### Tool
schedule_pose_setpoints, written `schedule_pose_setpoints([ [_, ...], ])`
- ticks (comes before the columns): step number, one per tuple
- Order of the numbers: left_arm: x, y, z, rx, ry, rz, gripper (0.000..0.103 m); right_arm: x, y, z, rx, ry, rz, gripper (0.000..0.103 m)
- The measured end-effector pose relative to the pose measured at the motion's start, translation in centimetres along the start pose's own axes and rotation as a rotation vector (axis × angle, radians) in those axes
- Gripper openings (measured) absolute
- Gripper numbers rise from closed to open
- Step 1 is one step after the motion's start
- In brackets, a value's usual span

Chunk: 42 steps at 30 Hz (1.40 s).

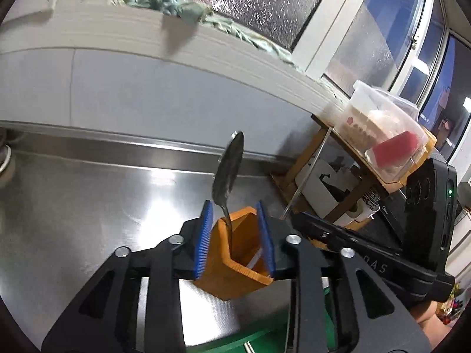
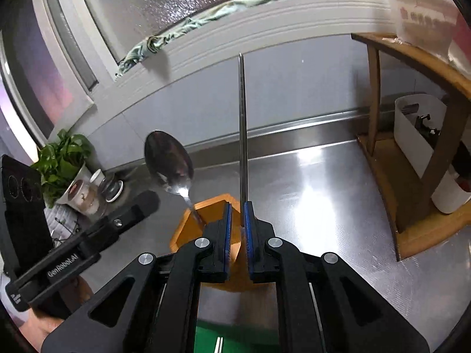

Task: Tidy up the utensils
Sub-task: 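Lift the spoon with the left tool while the right tool carries the chopstick into the wooden holder, then open both tools and move them back over the tray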

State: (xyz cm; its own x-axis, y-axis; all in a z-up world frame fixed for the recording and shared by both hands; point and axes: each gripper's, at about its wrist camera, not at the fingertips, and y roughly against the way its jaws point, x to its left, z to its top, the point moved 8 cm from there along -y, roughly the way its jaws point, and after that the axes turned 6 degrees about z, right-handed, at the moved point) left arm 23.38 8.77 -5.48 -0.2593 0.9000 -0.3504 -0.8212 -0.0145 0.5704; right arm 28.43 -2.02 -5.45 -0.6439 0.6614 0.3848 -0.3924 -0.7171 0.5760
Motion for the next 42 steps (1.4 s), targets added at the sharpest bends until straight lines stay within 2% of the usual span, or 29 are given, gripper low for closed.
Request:
schedule_pose_setpoints([
  [1,0.1,0.3,0.1,-0.002,0.003,0.005,0.033,0.0,0.4,0.0,-0.002,-0.001,-0.005,0.012],
  [3,0.4,1.4,0.2,-0.007,0.002,0.021,0.041,-0.1,1.6,0.1,-0.013,-0.007,-0.005,0.034],
  [4,0.5,2.1,0.2,-0.009,-0.002,0.028,0.048,-0.1,2.2,0.1,-0.026,-0.008,-0.004,0.060],
  [5,0.7,2.6,0.3,-0.012,-0.008,0.036,0.050,-0.1,3.0,0.1,-0.047,-0.006,-0.007,0.073],
  [6,0.8,3.3,0.3,-0.015,-0.020,0.050,0.052,0.0,3.9,0.1,-0.064,0.000,-0.017,0.074],
  [8,0.9,4.4,0.2,-0.011,-0.043,0.080,0.065,0.0,5.1,0.0,-0.062,0.006,-0.027,0.080],
  [9,0.9,5.1,0.0,-0.001,-0.056,0.092,0.069,-0.2,6.0,-0.3,-0.052,0.007,-0.043,0.092],
  [10,0.8,5.6,-0.3,0.013,-0.065,0.103,0.078,-0.2,6.5,-0.4,-0.041,0.007,-0.054,0.100],
  [11,0.8,5.9,-0.5,0.023,-0.072,0.113,0.086,-0.3,7.1,-0.8,-0.020,0.009,-0.058,0.099],
  [14,0.7,7.3,-1.9,0.064,-0.102,0.161,0.095,-0.2,8.2,-2.3,0.070,0.027,-0.065,0.099],
  [18,0.4,8.1,-4.2,0.143,-0.117,0.180,0.095,0.2,9.8,-4.7,0.142,0.080,-0.090,0.099],
  [24,0.7,8.9,-8.5,0.282,-0.077,0.195,0.095,0.6,11.2,-8.2,0.244,0.092,-0.100,0.099],
  [29,1.2,9.3,-12.5,0.389,-0.042,0.205,0.095,0.5,11.4,-10.9,0.306,0.044,-0.079,0.099],
  [34,1.6,9.5,-16.4,0.501,0.029,0.179,0.095,0.0,10.8,-13.6,0.392,-0.016,-0.072,0.098],
  [36,1.8,9.3,-17.5,0.536,0.047,0.177,0.095,-0.8,10.3,-15.0,0.452,-0.054,-0.084,0.094],
  [39,2.1,9.1,-18.8,0.582,0.056,0.195,0.094,-2.0,9.6,-17.0,0.529,-0.110,-0.112,0.077],
  [42,2.4,8.8,-19.9,0.628,0.071,0.199,0.090,-3.3,9.1,-18.9,0.605,-0.164,-0.136,0.053],
])
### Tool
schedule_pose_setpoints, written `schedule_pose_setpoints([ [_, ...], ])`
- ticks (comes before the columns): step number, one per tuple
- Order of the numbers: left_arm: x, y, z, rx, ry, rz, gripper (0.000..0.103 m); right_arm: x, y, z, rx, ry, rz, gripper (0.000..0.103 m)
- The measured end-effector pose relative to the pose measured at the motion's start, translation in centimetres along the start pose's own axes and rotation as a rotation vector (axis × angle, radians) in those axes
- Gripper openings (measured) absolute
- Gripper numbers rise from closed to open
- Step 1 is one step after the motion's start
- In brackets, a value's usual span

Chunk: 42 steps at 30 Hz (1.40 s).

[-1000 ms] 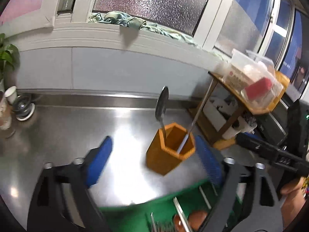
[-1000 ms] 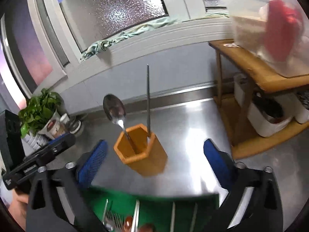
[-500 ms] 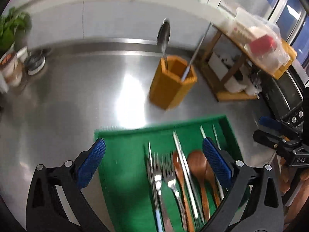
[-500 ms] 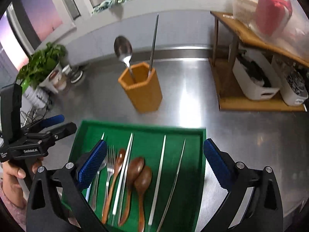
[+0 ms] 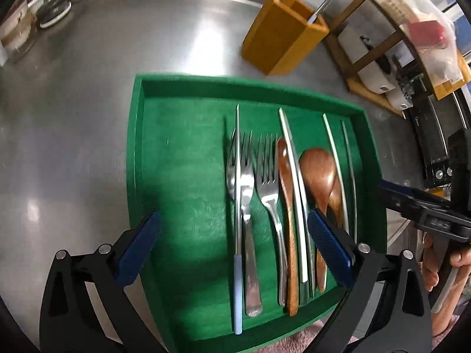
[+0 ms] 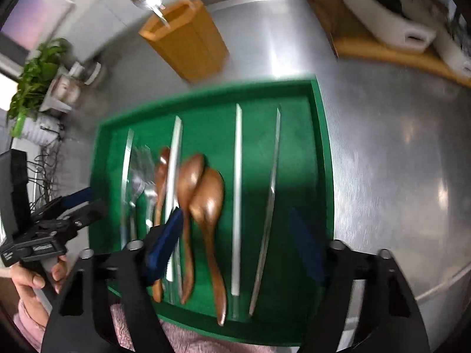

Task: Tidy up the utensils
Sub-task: 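Open both tools and move them back over the tray, then grasp a blue-tipped metal chopstick with the left tool while the right tool grasps another chopstick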

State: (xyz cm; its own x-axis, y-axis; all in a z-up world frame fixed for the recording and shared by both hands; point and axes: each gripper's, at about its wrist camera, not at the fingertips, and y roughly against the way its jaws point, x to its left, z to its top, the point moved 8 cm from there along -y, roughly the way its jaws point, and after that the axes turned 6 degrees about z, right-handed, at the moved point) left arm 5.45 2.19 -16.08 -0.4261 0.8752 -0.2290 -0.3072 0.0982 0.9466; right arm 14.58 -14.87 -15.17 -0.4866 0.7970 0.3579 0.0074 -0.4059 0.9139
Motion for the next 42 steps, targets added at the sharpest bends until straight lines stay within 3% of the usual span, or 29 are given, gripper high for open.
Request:
schedule_pose_setpoints([
  [2,0.1,-0.4,-0.2,0.028,0.009,-0.001,0.074,-1.0,-0.8,-0.5,0.041,-0.025,-0.027,0.029],
  [3,0.2,-0.8,-0.4,0.051,0.019,-0.004,0.070,-1.2,-1.0,-0.6,0.051,-0.028,-0.039,0.026],
  [5,0.2,-1.2,-0.7,0.079,0.023,-0.006,0.056,-1.7,-1.4,-0.9,0.073,-0.039,-0.060,0.023],
  [14,0.0,-2.3,-1.3,0.135,-0.033,0.051,0.024,-2.1,-2.3,-2.0,0.150,-0.024,-0.125,0.016],
  [22,-1.5,-2.9,-1.3,0.172,-0.131,0.134,0.019,-1.4,-3.2,-1.5,0.221,0.018,-0.187,0.016],
  [24,-1.9,-3.3,-1.0,0.190,-0.152,0.158,0.012,-0.8,-3.6,-1.1,0.244,0.019,-0.216,0.011],
  [25,-1.9,-3.4,-0.9,0.197,-0.156,0.163,0.005,-0.6,-3.7,-0.9,0.251,0.024,-0.240,0.007],
  [30,-2.1,-3.6,-0.6,0.209,-0.153,0.144,0.005,0.3,-4.5,-0.5,0.261,0.040,-0.277,0.006],
  [39,-0.7,-1.1,0.0,0.153,-0.113,0.044,0.004,-0.9,-3.1,-1.3,0.227,-0.002,-0.144,0.005],
  [42,-0.5,0.0,0.2,0.117,-0.105,0.017,0.004,-0.2,-2.0,-1.2,0.167,0.001,-0.063,0.005],
])
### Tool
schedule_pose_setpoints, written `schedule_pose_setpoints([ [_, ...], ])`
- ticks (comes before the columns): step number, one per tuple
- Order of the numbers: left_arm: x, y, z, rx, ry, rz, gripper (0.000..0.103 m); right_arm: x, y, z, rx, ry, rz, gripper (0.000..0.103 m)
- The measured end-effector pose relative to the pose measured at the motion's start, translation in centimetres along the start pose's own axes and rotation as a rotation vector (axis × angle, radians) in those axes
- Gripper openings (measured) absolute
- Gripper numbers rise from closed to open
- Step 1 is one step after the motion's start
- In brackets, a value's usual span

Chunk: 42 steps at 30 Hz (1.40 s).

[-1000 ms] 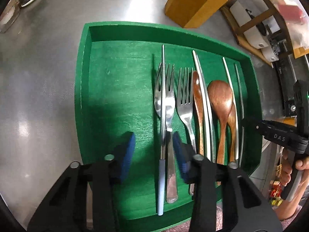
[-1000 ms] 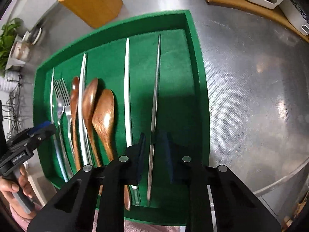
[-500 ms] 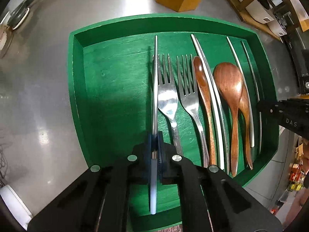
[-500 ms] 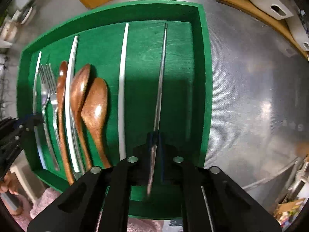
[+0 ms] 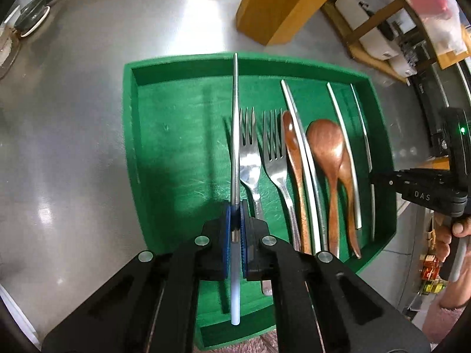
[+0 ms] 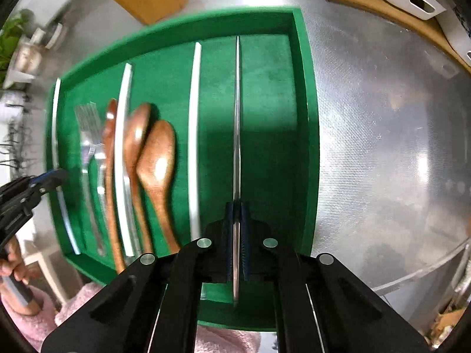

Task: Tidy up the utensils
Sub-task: 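Grasp a blue-tipped metal chopstick with the left tool while the right tool grasps another chopstick, then insert the chopstick into the wooden holder with the left tool while the right tool inserts its chopstick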

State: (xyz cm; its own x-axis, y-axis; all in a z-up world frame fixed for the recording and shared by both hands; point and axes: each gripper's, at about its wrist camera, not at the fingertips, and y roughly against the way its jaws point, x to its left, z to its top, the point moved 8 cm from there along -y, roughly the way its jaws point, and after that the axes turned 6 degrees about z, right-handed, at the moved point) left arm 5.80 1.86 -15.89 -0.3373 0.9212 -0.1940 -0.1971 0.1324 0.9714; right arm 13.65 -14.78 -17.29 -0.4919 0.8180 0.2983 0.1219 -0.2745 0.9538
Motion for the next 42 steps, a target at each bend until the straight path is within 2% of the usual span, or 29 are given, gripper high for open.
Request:
schedule_pose_setpoints([
  [3,-0.2,0.9,0.3,-0.067,0.005,-0.060,0.004,0.9,1.4,0.2,-0.078,0.026,0.060,0.005],
  [7,-0.2,2.1,0.7,-0.161,0.008,-0.076,0.004,2.1,2.8,0.4,-0.173,0.068,0.105,0.005],
  [15,-1.1,5.4,3.7,-0.413,0.019,-0.108,0.004,4.3,6.4,3.0,-0.453,0.184,0.094,0.005],
  [23,-1.7,8.8,7.9,-0.628,0.022,-0.101,0.004,5.9,11.5,7.2,-0.770,0.203,0.113,0.005],
  [32,-2.9,11.7,14.2,-0.840,0.007,-0.049,0.005,7.3,15.4,13.0,-0.976,0.202,0.136,0.005],
  [38,-2.2,14.2,18.2,-0.948,0.070,-0.117,0.005,9.0,17.4,16.8,-1.045,0.223,0.171,0.005],
  [42,-2.4,15.0,20.5,-0.995,0.080,-0.126,0.005,10.1,17.7,18.8,-1.063,0.248,0.159,0.005],
])
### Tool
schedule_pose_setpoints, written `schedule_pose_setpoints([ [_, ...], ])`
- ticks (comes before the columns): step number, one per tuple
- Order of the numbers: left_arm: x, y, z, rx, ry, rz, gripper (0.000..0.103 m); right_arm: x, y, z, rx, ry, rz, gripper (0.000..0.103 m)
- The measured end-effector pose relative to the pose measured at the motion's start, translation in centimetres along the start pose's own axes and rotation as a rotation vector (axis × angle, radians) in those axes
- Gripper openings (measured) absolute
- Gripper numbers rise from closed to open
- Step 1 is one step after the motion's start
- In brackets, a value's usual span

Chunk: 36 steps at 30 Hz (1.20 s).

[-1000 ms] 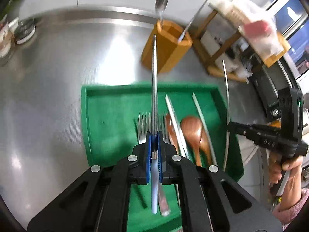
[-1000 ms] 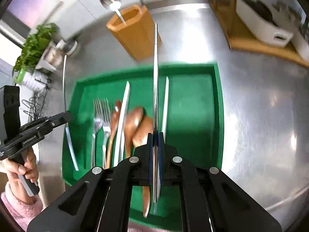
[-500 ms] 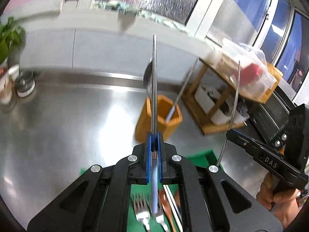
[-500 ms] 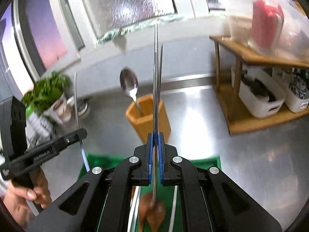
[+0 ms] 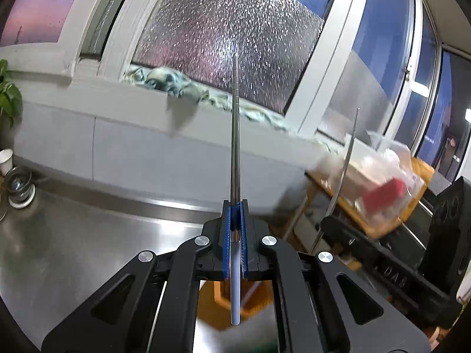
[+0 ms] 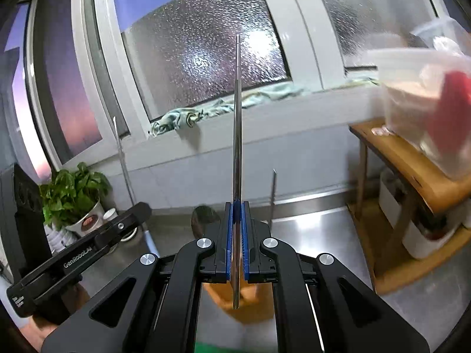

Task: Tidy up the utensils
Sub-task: 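Insert the chopstick into the wooden holder with the left tool while the right tool inserts its chopstick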

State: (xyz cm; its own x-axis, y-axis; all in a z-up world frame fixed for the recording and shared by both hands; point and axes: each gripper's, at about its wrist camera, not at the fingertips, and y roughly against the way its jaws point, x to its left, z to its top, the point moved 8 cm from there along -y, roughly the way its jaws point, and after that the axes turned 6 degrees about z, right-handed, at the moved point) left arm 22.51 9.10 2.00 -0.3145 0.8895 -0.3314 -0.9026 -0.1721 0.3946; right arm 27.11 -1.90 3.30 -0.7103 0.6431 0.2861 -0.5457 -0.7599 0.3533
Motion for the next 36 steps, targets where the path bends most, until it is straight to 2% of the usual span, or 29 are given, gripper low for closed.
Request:
schedule_pose_setpoints([
  [7,-0.2,-3.4,-0.7,-0.007,0.013,-0.012,0.005,-1.1,-2.4,-1.4,0.030,-0.001,-0.017,0.005],
  [17,0.2,-4.5,-4.5,0.035,-0.049,-0.059,0.005,-2.2,-3.2,-5.0,0.083,0.014,-0.013,0.005],
  [28,0.9,-5.5,-8.3,0.139,-0.092,-0.071,0.005,-2.9,-3.9,-7.8,0.164,-0.006,-0.004,0.008],
  [30,1.0,-5.6,-8.7,0.159,-0.095,-0.065,0.008,-2.9,-4.1,-8.1,0.178,-0.010,-0.007,0.008],
  [32,1.2,-5.4,-8.8,0.165,-0.090,-0.060,0.022,-3.1,-4.2,-8.4,0.188,-0.024,-0.009,0.009],
  [33,1.3,-5.3,-8.7,0.165,-0.084,-0.056,0.025,-3.2,-4.1,-8.4,0.190,-0.028,-0.011,0.009],
  [36,1.6,-4.6,-8.3,0.157,-0.072,-0.051,0.026,-3.3,-3.6,-8.4,0.192,-0.033,-0.016,0.009],
])
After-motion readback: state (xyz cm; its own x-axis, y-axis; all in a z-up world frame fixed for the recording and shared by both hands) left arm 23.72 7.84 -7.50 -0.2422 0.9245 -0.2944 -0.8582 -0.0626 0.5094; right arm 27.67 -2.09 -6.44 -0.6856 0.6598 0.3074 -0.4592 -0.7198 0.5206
